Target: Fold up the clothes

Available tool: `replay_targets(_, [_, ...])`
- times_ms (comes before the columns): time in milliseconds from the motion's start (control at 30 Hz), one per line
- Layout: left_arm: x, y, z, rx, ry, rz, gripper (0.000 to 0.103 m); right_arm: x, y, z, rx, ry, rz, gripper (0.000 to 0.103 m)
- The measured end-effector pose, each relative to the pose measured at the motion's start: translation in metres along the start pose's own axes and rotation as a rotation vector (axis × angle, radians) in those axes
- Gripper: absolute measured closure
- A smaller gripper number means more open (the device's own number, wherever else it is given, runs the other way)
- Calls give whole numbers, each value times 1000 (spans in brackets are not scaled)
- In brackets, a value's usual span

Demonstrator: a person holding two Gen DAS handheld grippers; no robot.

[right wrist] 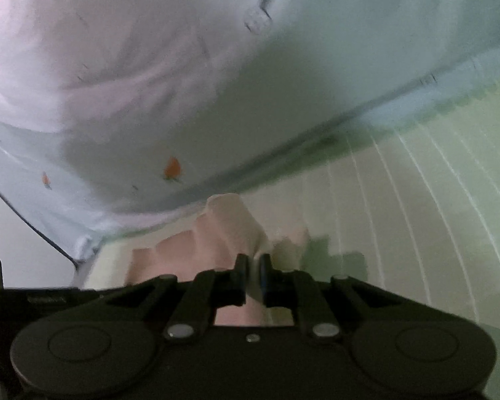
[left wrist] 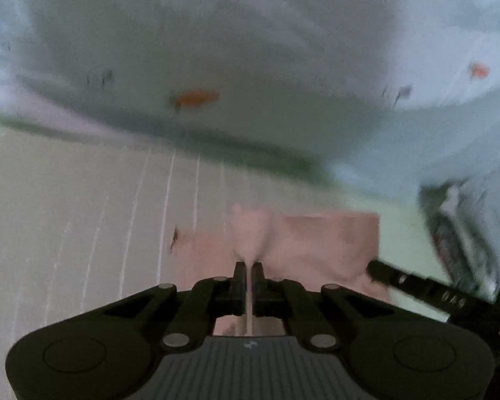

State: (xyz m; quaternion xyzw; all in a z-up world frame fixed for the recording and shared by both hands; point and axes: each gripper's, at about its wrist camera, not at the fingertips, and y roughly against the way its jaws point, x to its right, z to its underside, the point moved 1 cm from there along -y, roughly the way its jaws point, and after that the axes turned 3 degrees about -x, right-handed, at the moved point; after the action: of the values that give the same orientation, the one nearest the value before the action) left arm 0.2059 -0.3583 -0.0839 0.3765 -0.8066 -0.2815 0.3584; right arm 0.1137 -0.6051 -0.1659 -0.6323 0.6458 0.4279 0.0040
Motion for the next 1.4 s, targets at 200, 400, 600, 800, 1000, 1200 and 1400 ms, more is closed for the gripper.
replay_targets(200, [-23,-60,6,-70,74,-189,100,4,-51,-5,-99,32,107,94])
replay_targets(400, [-47,-71,13,-125,161,-194,50,3,-61,4,-127,63,201,27])
replay_targets(600, [-47,-89,19,-195,206,-52,26,8,-86,6,-200,57,189,20])
replay_targets(800, [-30,-91,34,-200,230,-8,63,-10,-100,8,-243,93,132,55])
replay_targets(1000, [-33,-51,46,-217,250,-7,87,-47,-65,34,-198,74,133,78])
replay_targets(1200, [-41,32,75,-174,255,30,88,-102,2,66,-141,73,117,79])
replay_targets(1400, [-25,66,93,-154,188,108,88,-137,56,90,-78,76,178,79])
